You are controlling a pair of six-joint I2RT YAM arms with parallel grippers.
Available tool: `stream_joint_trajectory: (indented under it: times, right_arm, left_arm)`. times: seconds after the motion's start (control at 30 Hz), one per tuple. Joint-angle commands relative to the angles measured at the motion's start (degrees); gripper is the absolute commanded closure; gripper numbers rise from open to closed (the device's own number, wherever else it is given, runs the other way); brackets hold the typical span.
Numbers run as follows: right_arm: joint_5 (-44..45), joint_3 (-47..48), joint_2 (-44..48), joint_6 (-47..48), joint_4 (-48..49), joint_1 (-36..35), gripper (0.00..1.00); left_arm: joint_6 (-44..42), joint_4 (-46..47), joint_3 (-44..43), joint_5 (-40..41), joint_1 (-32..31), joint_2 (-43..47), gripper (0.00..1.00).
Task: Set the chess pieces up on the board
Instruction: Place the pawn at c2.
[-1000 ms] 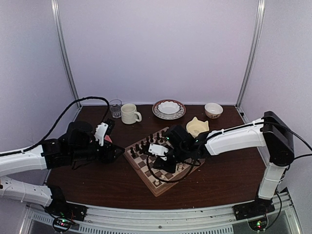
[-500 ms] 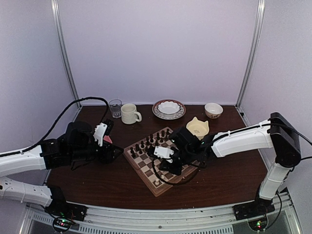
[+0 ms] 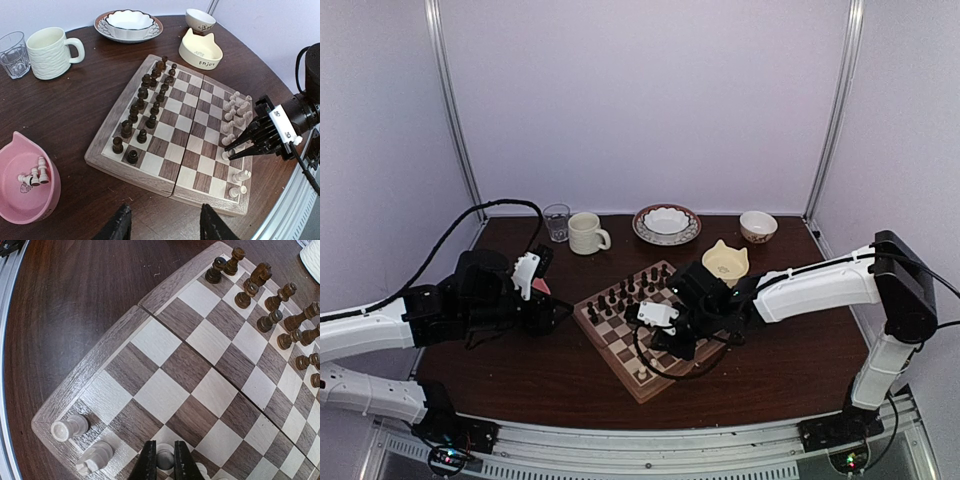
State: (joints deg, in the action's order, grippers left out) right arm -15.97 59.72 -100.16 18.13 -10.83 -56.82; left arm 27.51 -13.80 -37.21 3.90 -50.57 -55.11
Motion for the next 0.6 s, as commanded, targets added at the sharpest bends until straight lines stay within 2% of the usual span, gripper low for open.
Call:
stream_joint_trajectory:
  times: [0.0,0.17,0.37,0.57]
  right_arm:
    - [1.4,0.8,1.0,0.7,-1.1,0.2,0.88]
    - [1.2,0.8,0.9,0.7,-1.2,0.2,0.86]
    - [1.1,1.0,0.9,0.4,-1.2,0.2,0.74]
    - [0.8,1.0,2.6,-0.6,-0.5,0.2,0.71]
  left_arm:
    - [-0.5,0.8,-1.9,0.5,0.3,0.3,0.52]
    - [-0.5,0.9,-1.9,0.6,0.3,0.3,0.52]
    - [-0.5,0.8,-1.9,0.6,0.3,0.1,0.52]
    - [-0.3,0.9,-1.9,0.5,0.3,-0.2,0.52]
